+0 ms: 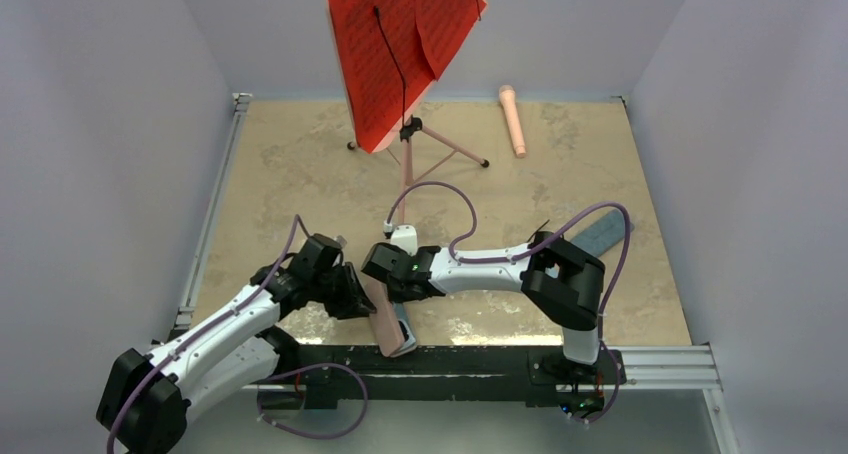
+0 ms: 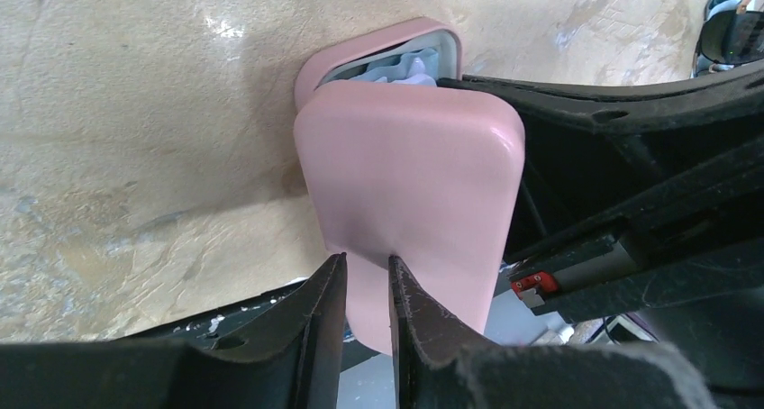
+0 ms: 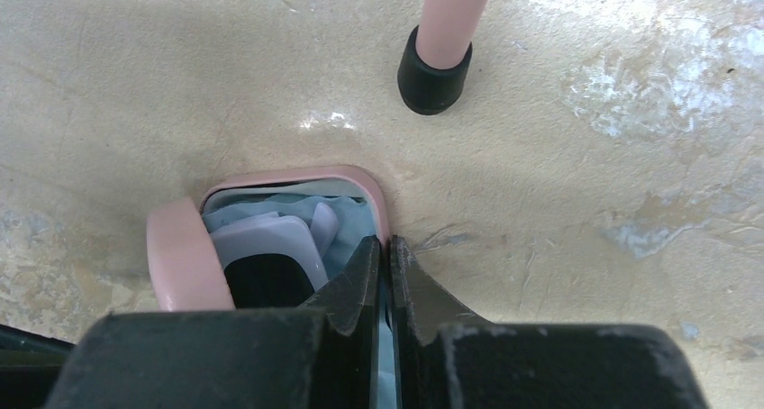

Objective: Organize the sunglasses
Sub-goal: Close the case with sunglasses at the center of the board.

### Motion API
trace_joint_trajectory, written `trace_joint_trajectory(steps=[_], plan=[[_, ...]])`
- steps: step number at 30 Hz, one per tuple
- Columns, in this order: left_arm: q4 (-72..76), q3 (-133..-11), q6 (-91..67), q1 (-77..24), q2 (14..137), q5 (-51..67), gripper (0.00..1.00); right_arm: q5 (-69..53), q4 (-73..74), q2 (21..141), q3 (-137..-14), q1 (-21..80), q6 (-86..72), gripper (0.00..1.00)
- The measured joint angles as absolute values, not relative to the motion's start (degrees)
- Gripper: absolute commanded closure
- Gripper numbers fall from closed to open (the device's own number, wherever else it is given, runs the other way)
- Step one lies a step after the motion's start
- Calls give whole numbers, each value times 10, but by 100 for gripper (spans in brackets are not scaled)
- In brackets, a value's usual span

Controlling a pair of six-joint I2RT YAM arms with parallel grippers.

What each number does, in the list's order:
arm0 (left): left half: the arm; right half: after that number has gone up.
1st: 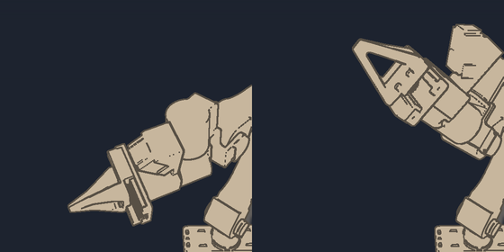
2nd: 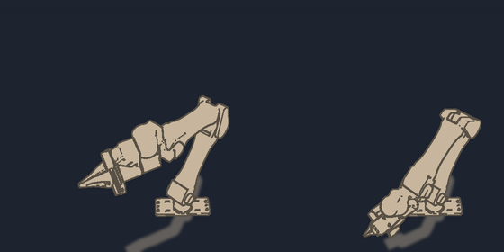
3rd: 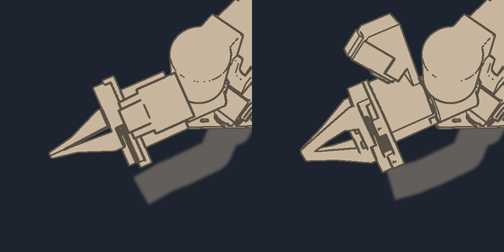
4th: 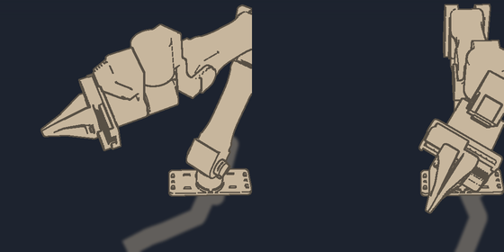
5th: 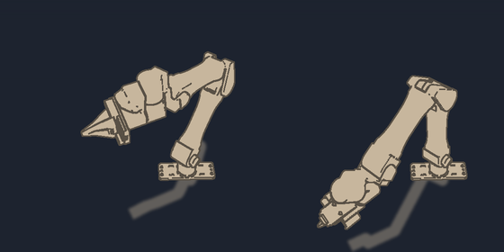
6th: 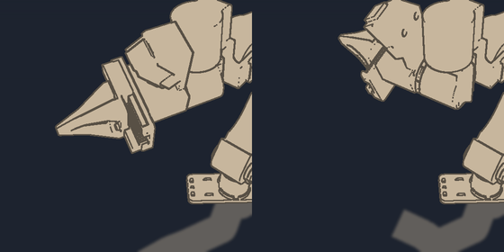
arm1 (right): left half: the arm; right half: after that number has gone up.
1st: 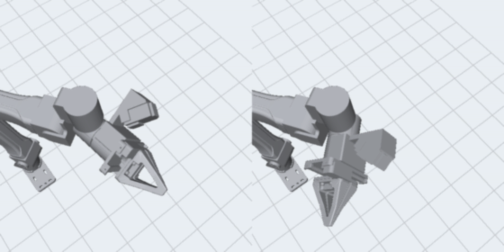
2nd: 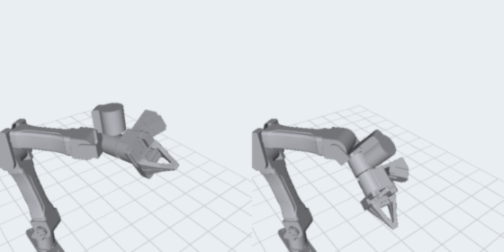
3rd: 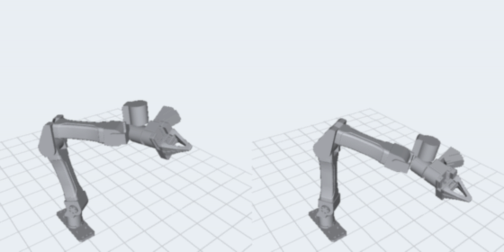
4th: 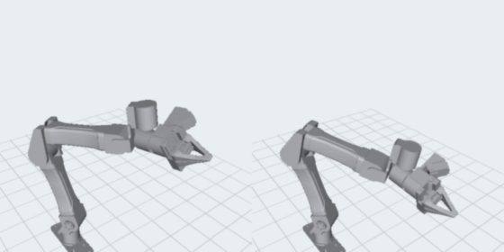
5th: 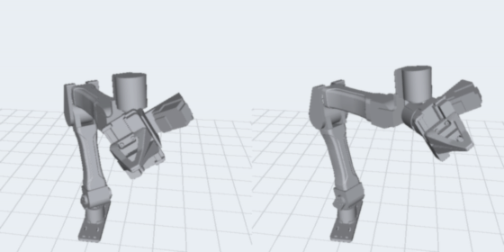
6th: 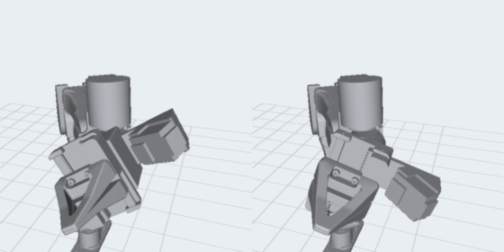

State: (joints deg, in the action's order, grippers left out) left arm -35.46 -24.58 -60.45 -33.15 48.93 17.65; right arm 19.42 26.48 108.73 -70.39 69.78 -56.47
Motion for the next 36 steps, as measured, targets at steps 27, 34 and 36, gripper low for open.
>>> trace_joint_trajectory(steps=[27,34,36], plan=[[-320,-250,-608,-345,569,192,62,168,225,1037,-631,686,-566,87],[-330,-265,-620,-382,524,194,59,154,204,1035,-623,686,-568,88],[-325,-270,-624,-383,519,198,57,149,199,1035,-621,686,-571,88]])
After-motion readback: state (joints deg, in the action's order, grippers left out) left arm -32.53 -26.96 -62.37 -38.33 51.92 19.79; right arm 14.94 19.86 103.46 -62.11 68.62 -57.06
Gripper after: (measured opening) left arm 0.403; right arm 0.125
